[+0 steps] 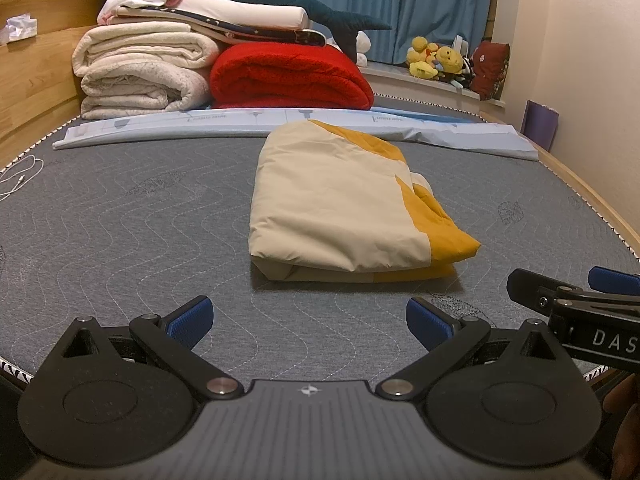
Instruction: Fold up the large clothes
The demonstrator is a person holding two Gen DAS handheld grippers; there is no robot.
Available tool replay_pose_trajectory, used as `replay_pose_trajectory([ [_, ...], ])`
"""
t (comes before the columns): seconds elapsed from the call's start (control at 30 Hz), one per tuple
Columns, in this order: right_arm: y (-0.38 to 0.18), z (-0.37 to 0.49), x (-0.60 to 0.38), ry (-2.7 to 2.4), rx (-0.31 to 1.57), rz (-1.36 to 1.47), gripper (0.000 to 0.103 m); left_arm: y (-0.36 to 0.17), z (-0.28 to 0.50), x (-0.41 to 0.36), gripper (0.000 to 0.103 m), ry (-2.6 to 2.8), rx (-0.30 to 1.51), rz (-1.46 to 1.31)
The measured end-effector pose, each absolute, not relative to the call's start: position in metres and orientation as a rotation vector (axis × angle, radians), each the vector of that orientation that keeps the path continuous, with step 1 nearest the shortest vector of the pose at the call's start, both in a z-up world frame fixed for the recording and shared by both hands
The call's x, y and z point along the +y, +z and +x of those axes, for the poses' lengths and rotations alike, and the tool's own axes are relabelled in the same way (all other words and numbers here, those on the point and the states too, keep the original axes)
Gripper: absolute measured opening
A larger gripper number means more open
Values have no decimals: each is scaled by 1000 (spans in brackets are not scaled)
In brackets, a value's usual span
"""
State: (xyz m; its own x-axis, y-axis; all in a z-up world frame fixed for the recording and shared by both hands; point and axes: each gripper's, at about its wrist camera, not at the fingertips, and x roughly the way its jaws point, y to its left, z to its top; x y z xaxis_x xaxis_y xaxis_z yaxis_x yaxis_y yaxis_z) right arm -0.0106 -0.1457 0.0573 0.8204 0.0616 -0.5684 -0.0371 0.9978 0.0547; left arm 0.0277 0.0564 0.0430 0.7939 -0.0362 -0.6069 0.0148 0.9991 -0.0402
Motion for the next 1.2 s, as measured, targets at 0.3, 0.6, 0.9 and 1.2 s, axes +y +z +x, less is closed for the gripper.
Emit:
replay_pose_trajectory([
  [0.3, 58, -11, -147, 54, 608, 42, 102, 43, 28, 56, 103, -28, 653, -35],
  [0.6, 57, -11, -147, 53, 608, 42, 102, 40, 28, 58, 103, -34, 657, -35],
  [0.9, 58, -10, -147, 54, 609, 43, 102, 41, 28, 58, 103, -33, 657, -36],
  [1.2, 57, -10, -148, 54, 611, 44, 102, 41, 28, 58, 103, -33, 657, -37],
])
